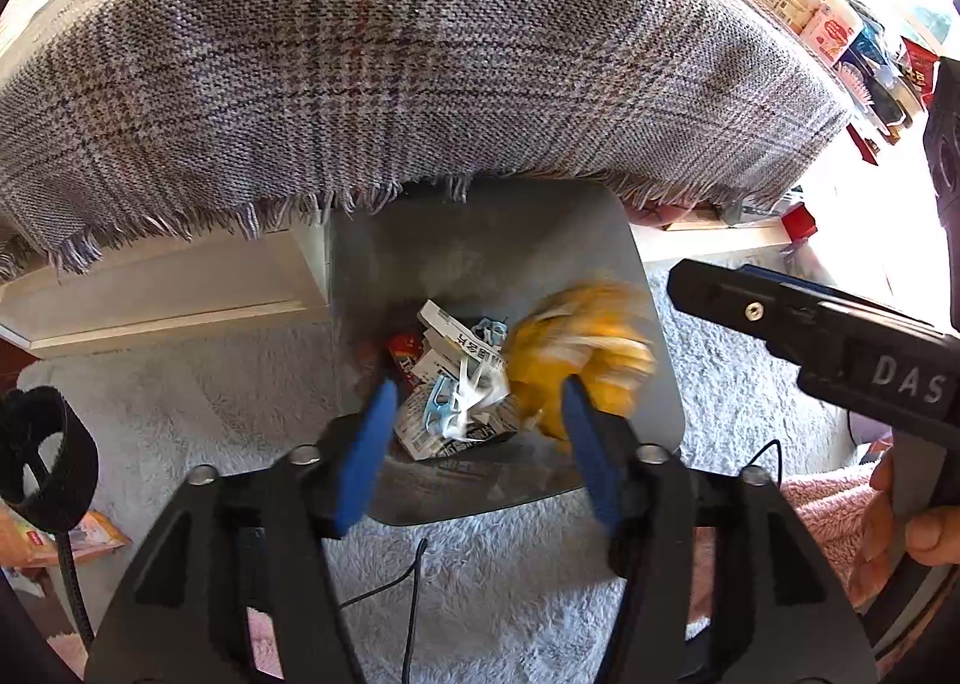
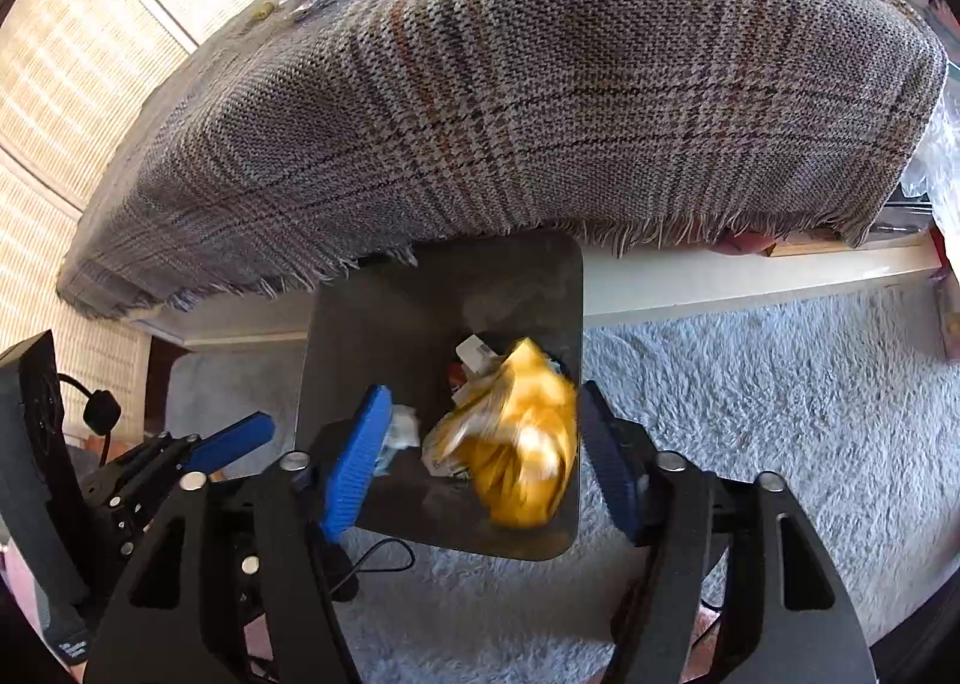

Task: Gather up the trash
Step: 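Carry both items down to the bin and open both tools, then raise both tools back toward the crumpled tissues on the table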

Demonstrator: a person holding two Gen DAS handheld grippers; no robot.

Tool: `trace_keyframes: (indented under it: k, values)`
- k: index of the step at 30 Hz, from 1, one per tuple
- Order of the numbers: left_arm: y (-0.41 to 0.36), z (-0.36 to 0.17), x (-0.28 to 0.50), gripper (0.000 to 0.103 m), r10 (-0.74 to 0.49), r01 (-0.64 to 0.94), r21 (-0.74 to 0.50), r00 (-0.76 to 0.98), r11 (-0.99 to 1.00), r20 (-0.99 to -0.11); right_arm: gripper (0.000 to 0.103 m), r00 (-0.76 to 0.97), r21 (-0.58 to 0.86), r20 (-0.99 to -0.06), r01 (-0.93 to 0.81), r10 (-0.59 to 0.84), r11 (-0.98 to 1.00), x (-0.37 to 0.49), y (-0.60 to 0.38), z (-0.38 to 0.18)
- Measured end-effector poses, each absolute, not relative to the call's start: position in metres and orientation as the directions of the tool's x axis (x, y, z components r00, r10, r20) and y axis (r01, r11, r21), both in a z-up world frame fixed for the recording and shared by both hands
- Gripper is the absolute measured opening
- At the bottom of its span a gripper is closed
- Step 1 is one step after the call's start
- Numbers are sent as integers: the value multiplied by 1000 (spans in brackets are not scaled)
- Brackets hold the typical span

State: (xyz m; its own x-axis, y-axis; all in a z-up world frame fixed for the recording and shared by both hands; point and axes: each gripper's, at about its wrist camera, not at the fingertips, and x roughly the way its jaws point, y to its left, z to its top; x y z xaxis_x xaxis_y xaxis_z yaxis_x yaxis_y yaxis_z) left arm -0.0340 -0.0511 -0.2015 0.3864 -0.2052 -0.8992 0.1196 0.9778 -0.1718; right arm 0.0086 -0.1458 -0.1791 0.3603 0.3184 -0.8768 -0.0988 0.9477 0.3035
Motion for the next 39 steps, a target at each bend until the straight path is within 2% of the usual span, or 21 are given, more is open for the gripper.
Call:
trace_keyframes:
  k: [3,6,8,9,10,12,18,25,34,39]
  values:
    - [-51,-200,-36,66,-195,123,-160,390,980,-900,74,363,305,-876,-91,316,948,9,-149,-178]
    - [-50,-199,-36,74,-188,123,-151,393,981,-900,86,372,292,-878,-87,303,953,9,-150,-177]
    - [-48,-197,-36,81,-188,119,-153,397,981,-898,86,374,288,-878,-86,299,954,9,-150,-176]
    - [-46,-196,-37,85,-188,116,-154,400,981,-897,89,375,286,-878,-84,296,954,9,-150,-176]
    - [-44,-194,-38,89,-187,113,-154,404,982,-895,98,378,280,-879,-80,289,957,9,-150,-176]
    - [-42,-191,-38,94,-186,110,-154,410,982,-893,100,381,269,-882,-77,278,960,8,-150,-175]
    - [-38,-179,-40,95,-191,113,-158,420,981,-887,100,379,350,-855,-84,354,933,9,-156,-163]
    - [-29,-137,-30,95,-188,124,-146,475,981,-860,100,455,362,-809,-115,373,925,21,-166,-111]
    - [-18,-90,18,95,-175,123,-129,541,984,-822,100,553,298,-773,-115,310,948,69,-186,-53]
    - [-24,-73,61,95,-190,138,-134,581,981,-791,100,566,367,-742,-105,359,924,112,-195,-46]
